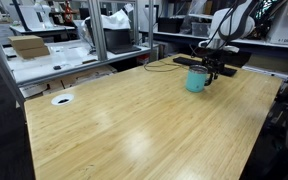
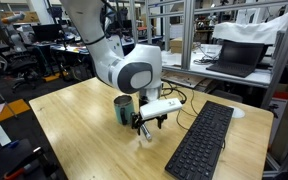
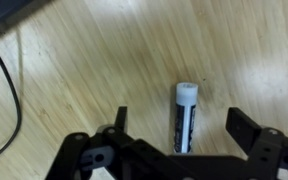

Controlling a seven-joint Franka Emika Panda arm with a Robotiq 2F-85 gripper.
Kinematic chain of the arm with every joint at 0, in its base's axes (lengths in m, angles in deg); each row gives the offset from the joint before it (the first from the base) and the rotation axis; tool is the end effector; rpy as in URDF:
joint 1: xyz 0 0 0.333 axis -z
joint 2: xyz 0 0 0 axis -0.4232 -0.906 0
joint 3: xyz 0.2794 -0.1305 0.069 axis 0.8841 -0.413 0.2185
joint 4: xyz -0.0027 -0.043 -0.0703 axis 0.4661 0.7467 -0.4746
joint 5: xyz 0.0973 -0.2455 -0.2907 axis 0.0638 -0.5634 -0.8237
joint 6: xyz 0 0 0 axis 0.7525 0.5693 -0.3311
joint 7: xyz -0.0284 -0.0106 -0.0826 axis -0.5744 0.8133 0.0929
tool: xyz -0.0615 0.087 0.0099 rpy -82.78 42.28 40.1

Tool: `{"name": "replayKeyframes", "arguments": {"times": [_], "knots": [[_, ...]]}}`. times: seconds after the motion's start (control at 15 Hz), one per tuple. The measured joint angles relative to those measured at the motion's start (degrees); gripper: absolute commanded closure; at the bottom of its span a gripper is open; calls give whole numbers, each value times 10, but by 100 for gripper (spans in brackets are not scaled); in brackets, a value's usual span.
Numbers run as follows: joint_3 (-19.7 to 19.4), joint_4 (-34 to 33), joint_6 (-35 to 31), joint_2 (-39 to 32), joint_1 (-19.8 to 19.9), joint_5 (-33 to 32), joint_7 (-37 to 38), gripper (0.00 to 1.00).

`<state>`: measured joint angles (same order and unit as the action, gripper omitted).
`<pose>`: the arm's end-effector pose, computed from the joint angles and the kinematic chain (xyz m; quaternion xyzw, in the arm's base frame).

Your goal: Pick the marker and put it in the cup

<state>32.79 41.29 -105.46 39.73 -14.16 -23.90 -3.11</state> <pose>0.5323 -0.0621 0.0815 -0.8443 -0.5355 0.0057 0.0200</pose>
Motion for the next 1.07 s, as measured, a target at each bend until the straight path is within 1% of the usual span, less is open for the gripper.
{"name": "replayKeyframes", "arguments": {"times": [0.2,0.27,0.33,0.4,0.6,0.87,0.93,1.0,1.07], "knots": [[0,-5,0,-10,0,0,0,0],[1,-7,0,-13,0,0,0,25],[2,-9,0,-17,0,0,0,27],[3,-10,0,-20,0,0,0,33],[4,-15,-5,-21,2,0,0,56],[3,-20,-15,-21,4,0,0,84],[3,-21,-17,-21,4,0,0,88],[3,-21,-20,-21,4,0,1,97],[4,-21,-21,-21,4,0,1,100]]}}
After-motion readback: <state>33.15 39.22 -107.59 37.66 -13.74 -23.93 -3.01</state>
